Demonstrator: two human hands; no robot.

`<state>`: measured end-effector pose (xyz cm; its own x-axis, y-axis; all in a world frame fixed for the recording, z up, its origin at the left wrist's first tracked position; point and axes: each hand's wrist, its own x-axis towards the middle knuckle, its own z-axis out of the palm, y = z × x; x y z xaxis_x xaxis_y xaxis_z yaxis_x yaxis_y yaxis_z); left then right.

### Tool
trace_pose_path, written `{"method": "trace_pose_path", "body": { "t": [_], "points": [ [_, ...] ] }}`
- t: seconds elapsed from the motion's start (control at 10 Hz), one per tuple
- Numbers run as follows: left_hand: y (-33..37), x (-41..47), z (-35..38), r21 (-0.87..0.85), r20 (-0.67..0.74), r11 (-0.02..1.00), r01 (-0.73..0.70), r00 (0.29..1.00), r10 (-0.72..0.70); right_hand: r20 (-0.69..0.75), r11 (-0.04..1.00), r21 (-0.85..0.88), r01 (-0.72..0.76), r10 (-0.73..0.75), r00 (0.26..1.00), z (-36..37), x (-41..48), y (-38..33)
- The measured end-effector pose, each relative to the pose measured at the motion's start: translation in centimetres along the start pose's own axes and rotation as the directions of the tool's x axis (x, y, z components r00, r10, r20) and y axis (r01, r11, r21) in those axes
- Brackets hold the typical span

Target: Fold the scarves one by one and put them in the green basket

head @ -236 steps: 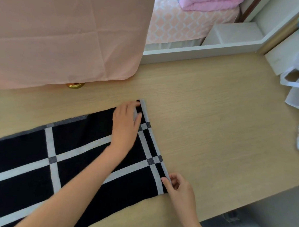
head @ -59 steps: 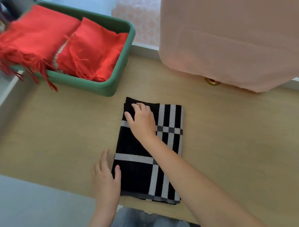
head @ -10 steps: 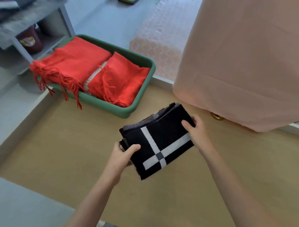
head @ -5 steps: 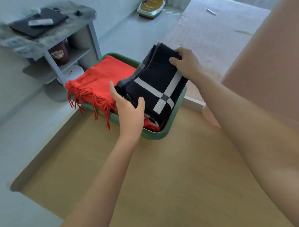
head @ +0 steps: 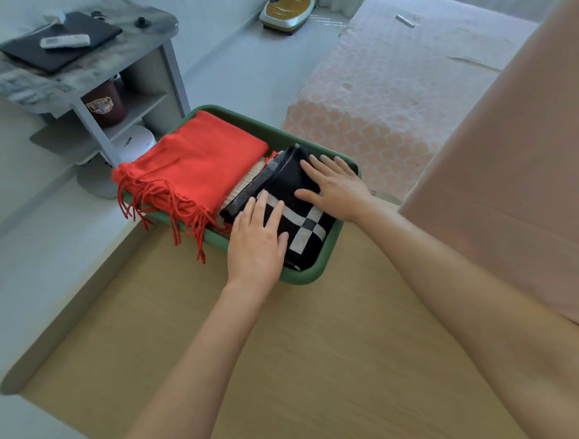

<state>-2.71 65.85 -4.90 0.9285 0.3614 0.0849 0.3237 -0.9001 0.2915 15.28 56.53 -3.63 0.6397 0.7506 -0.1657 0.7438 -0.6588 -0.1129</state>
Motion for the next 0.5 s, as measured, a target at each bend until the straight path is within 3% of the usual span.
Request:
{"method": "trace_pose_path", "body": {
  "t": [0.3, 0.4, 0.5],
  "points": [
    [0.1, -0.4, 0.2, 0.022, 0.016, 0.999, 0.028, 0.999, -0.029, 0.114, 0.999, -0.012, 0.040, -0.038, 0.993, 0.2, 0.1, 0.1],
    [0.3, 0.0, -1.0, -0.083, -0.031, 0.996, 0.027, 0.999, -0.029, 0.066, 0.991, 0.130, 0.020, -0.028, 0.997, -0.9, -1.6, -0.1],
    [1.2, 0.2, -2.9, -0.164, -0.242, 0.986, -0.010, 0.970, -0.030, 0.018, 0.949, 0.315, 0.000, -0.006, 1.000, -2.3, -4.7, -0.8]
  ]
}}
